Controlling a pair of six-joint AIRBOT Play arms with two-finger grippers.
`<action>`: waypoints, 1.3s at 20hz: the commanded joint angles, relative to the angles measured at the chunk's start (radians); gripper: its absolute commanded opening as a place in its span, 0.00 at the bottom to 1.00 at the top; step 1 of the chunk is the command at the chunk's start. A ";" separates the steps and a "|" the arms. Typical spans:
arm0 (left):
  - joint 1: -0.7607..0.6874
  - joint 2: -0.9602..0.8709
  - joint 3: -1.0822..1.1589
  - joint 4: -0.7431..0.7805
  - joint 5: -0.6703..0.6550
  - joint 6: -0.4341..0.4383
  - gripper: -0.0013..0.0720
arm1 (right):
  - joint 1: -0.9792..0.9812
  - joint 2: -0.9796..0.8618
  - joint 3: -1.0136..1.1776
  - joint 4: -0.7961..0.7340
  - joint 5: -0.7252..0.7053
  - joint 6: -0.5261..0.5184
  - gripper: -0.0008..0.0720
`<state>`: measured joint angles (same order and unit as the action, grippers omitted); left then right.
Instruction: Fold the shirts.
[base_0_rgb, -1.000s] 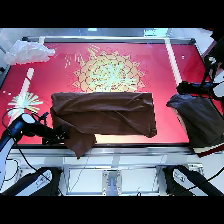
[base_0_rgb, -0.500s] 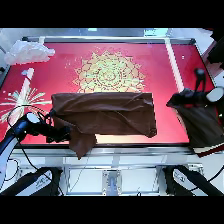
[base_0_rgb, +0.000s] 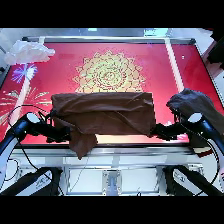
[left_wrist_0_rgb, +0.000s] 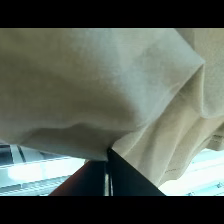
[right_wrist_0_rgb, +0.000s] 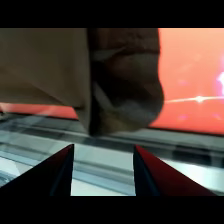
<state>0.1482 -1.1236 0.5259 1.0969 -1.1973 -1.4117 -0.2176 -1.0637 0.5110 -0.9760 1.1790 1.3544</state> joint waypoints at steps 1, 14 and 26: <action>0.000 0.000 0.001 -0.001 -0.001 0.007 0.04 | 0.001 -0.016 -0.038 0.095 -0.089 -0.026 0.63; 0.000 0.000 0.001 -0.001 0.002 0.022 0.04 | 0.001 -0.040 -0.039 0.068 -0.171 -0.023 0.62; 0.002 0.006 0.075 0.006 -0.055 0.056 0.04 | -0.001 -0.062 0.031 0.158 -0.085 -0.154 0.06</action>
<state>0.1493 -1.1217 0.5583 1.1019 -1.2133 -1.3640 -0.2176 -1.1435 0.5034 -0.8238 1.0256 1.2297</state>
